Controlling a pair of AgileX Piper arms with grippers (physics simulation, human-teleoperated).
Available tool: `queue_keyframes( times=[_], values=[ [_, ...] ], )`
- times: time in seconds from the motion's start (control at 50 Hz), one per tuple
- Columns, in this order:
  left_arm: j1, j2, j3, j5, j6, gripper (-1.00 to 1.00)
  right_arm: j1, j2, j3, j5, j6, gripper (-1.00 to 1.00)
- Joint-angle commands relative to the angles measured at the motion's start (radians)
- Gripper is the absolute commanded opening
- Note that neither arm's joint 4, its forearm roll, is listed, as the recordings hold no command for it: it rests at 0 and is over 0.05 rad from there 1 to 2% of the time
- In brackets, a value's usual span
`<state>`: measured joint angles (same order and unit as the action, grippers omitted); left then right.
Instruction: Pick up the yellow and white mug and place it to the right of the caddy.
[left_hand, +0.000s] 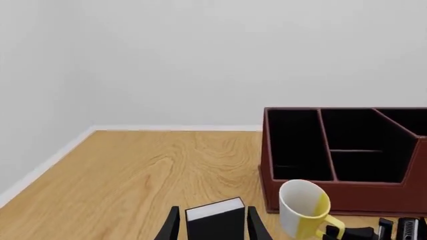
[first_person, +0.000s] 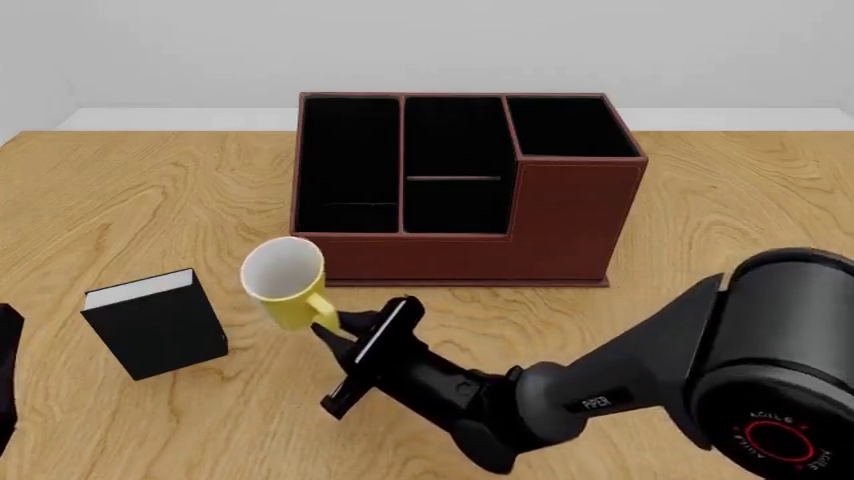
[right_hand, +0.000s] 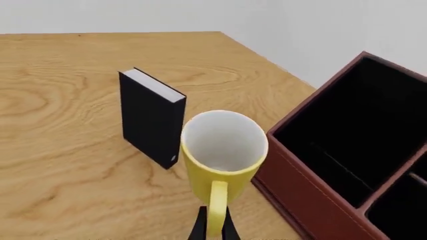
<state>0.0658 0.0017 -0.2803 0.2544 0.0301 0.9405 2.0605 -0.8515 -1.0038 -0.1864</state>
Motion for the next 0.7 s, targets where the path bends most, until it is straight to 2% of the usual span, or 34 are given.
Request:
queue_keyframes(
  times=[0.02, 0.08, 0.34, 0.7],
  values=[
    [-0.005, -0.001, -0.065, 0.041, 0.005, 1.0, 0.008, -0.132, 0.111, -0.021, 0.0, -1.0],
    [-0.009, -0.001, -0.085, 0.054, 0.007, 1.0, 0.005, -0.167, 0.151, -0.046, -0.026, -1.0],
    [-0.022, -0.002, -0.156, 0.095, 0.011, 1.0, -0.035, -0.336, 0.28, -0.044, -0.045, -1.0],
    [-0.028, -0.002, -0.196, 0.116, 0.019, 1.0, -0.081, -0.574, 0.411, 0.012, -0.091, -1.0]
  ],
)
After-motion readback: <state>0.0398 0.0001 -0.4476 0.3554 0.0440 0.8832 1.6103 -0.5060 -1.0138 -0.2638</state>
